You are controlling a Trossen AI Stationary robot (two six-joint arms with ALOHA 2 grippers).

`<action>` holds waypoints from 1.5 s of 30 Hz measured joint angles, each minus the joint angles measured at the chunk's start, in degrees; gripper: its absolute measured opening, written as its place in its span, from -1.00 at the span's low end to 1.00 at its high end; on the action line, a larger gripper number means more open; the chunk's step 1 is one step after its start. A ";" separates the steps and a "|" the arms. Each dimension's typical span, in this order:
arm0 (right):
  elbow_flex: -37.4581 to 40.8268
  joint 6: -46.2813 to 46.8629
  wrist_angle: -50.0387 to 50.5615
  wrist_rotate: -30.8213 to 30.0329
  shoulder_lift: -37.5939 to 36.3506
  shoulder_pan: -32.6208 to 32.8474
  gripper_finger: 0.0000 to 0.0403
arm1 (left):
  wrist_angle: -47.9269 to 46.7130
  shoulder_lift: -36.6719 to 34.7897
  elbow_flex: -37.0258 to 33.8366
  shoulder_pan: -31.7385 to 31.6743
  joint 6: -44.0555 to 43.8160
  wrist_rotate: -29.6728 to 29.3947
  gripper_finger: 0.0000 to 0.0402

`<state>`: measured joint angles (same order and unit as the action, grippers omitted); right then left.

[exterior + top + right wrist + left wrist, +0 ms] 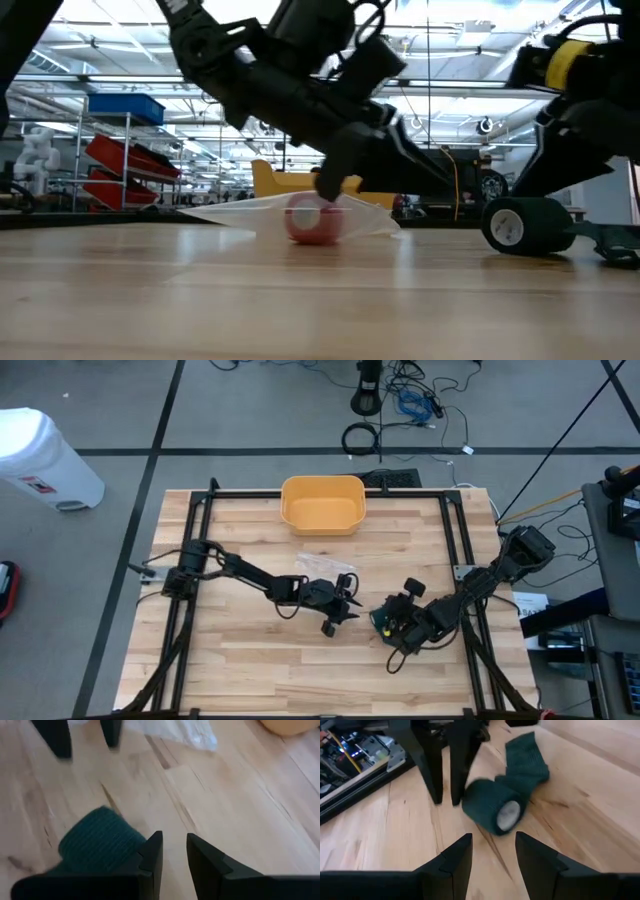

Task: Roll bandage
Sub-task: Roll the green bandage

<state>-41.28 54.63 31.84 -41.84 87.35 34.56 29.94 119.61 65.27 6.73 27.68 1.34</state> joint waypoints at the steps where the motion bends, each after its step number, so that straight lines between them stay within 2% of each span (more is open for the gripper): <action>1: -0.02 -0.26 -0.58 -0.42 0.00 -0.42 -0.64 | 0.12 0.63 0.83 0.03 -0.36 -0.22 -0.22; 9: -0.28 5.71 4.52 -3.07 -0.54 -0.87 -0.64 | -0.23 4.26 4.00 0.10 -4.09 -4.51 -0.22; 16: -0.33 9.28 9.61 -2.99 -2.43 -0.15 -0.64 | -0.03 6.65 6.69 0.28 -8.93 -4.61 -0.22; 25: -0.33 10.64 10.74 -3.29 -2.94 0.49 -0.64 | 1.25 7.24 7.17 1.80 -13.90 -4.87 -0.22; 32: -0.33 10.73 10.61 -3.63 -2.95 0.49 -0.64 | 4.17 7.74 7.17 2.39 -14.92 -8.70 -0.22; 45: -0.35 11.78 9.39 -0.61 -2.95 0.69 -0.64 | 5.51 11.93 9.78 2.46 -16.96 -6.98 -0.22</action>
<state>-41.63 66.41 41.23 -42.46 84.40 35.25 35.45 131.53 75.05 9.19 10.72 -5.64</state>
